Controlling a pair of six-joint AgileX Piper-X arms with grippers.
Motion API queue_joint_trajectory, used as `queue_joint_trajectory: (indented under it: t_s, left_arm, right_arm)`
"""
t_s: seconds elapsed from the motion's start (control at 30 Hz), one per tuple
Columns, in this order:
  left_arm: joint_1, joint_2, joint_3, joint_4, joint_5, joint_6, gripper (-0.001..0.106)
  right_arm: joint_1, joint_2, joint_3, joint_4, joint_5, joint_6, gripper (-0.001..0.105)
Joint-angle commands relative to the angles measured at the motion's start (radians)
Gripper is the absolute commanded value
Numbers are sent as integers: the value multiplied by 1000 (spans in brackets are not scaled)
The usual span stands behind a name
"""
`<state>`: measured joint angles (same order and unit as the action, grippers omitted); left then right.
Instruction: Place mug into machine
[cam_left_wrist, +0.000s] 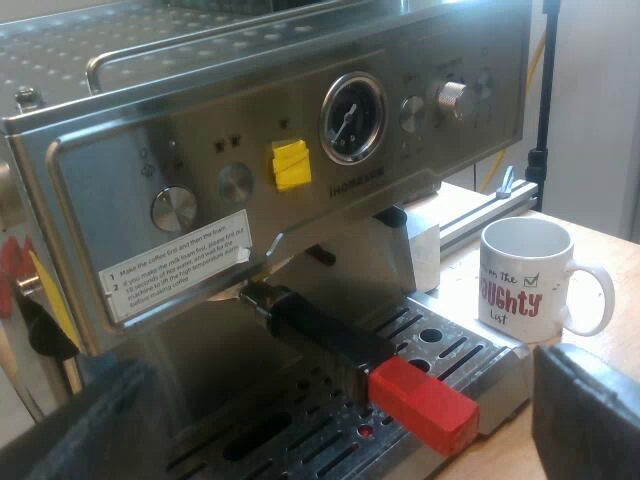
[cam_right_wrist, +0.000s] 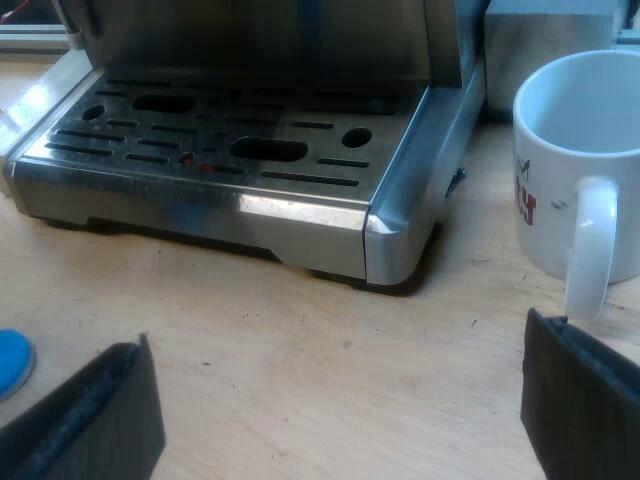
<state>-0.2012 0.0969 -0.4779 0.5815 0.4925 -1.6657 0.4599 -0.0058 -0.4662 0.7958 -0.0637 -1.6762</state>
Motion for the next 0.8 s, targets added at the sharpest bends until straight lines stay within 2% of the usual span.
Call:
queue_joint_trajectory:
  t_s: [0.03,0.17,0.3,0.37,0.4,0.5,0.6,0.7,0.8]
  left_arm:
    - [-5,0,-2,-1,5,-12,77]
    - [-5,0,-2,12,5,-16,77]
    - [-5,0,-7,75,5,-26,77]
    - [-5,0,-13,116,-3,-39,77]
    - [-5,0,-15,128,-2,-40,79]
    - [-5,0,-26,163,-2,-42,86]
    - [-13,0,-28,160,-2,-48,87]
    - [-49,0,-28,160,-2,-50,87]
    - [-102,0,-28,160,-2,-50,87]
  right_arm:
    - [0,-42,-11,-6,-1,-2,76]
    - [0,-42,-11,-6,-1,-2,76]
    - [0,-40,-28,9,26,-2,76]
    - [0,-24,-75,85,97,-2,76]
    - [0,-24,-75,85,97,-2,76]
    - [0,28,-159,221,132,-4,76]
    - [0,77,-221,303,146,-9,76]
    - [0,127,-270,350,185,-48,76]
    - [0,183,-310,387,245,-121,76]
